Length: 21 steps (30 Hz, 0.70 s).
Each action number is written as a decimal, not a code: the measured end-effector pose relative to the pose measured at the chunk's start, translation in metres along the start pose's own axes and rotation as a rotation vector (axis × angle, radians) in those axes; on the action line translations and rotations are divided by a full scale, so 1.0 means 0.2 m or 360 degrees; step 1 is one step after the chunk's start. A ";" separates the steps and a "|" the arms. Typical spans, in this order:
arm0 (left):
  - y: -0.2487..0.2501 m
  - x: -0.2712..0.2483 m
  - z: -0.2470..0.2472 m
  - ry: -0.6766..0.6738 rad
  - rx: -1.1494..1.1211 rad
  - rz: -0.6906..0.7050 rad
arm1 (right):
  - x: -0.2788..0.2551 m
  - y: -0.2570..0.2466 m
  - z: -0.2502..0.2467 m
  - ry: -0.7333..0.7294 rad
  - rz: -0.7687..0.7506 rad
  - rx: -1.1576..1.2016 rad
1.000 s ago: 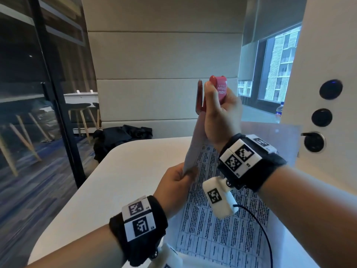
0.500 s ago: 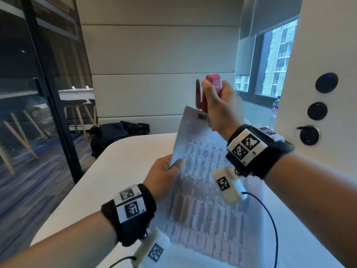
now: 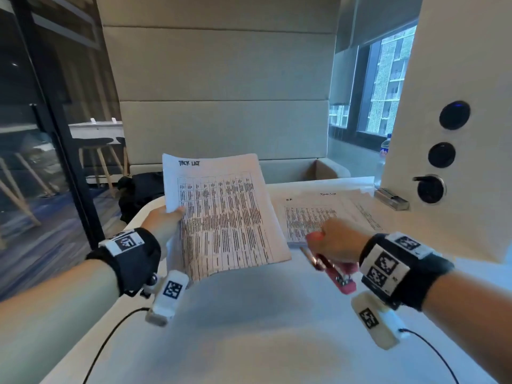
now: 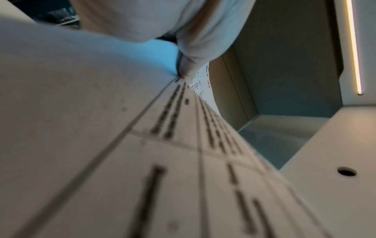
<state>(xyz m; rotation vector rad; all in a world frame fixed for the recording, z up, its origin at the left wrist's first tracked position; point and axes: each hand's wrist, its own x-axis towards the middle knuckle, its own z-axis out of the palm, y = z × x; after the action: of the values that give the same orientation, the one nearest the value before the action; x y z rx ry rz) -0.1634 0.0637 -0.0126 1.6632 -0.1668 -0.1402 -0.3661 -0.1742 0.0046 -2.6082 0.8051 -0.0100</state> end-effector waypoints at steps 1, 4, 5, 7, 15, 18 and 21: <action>-0.01 0.02 0.01 0.0007 -0.0013 -0.0037 | 0.00 0.00 0.03 -0.0100 -0.0021 -0.0097; -0.11 0.16 0.02 0.0023 -0.0036 -0.0139 | -0.01 0.00 0.08 -0.0252 -0.0109 -0.0389; -0.13 0.18 0.02 0.0009 -0.0052 -0.0162 | -0.01 0.00 0.10 -0.0257 -0.0135 -0.0459; -0.04 0.06 0.06 -0.0055 -0.0060 -0.0180 | -0.01 0.00 0.13 -0.0250 -0.0163 -0.0552; 0.05 -0.07 0.16 -0.0110 0.0009 -0.0155 | 0.00 -0.01 0.04 -0.0355 -0.0189 -0.0488; 0.06 -0.07 0.19 -0.0143 0.0013 -0.0160 | -0.01 -0.03 -0.08 -0.0383 -0.0097 0.0380; 0.07 -0.06 0.21 -0.0143 0.0010 -0.0150 | -0.06 -0.02 -0.16 -0.0648 -0.0035 0.1291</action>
<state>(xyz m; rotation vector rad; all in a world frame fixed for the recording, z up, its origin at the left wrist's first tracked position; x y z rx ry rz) -0.1839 0.0246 -0.0038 1.6727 -0.1569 -0.2862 -0.3775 -0.1767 0.0377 -1.7666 0.4808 0.1510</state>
